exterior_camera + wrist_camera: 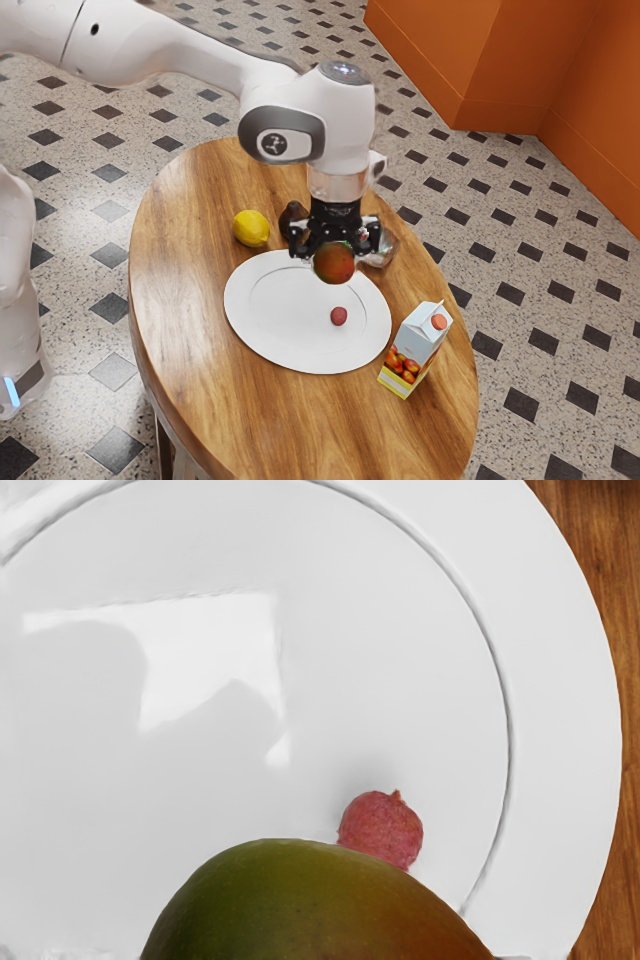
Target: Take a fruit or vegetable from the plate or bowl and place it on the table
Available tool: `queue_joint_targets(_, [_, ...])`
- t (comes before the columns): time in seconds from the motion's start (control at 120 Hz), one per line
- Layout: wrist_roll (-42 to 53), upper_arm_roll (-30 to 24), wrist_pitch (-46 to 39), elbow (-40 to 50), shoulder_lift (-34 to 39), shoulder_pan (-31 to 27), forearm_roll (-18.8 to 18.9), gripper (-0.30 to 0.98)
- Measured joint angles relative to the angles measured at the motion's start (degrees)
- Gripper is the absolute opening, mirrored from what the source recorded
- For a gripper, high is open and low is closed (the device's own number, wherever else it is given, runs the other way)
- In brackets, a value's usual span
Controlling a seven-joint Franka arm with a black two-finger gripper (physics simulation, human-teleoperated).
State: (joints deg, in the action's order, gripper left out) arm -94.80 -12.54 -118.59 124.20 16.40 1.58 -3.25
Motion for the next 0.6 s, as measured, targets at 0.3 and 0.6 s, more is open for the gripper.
queue_joint_targets(0.3, [0.8,-12.6,1.2,1.0,1.8,0.0,-3.7,0.36])
queue_joint_targets(0.6, [1.3,-15.7,1.4,0.7,1.4,0.0,-5.6,0.36])
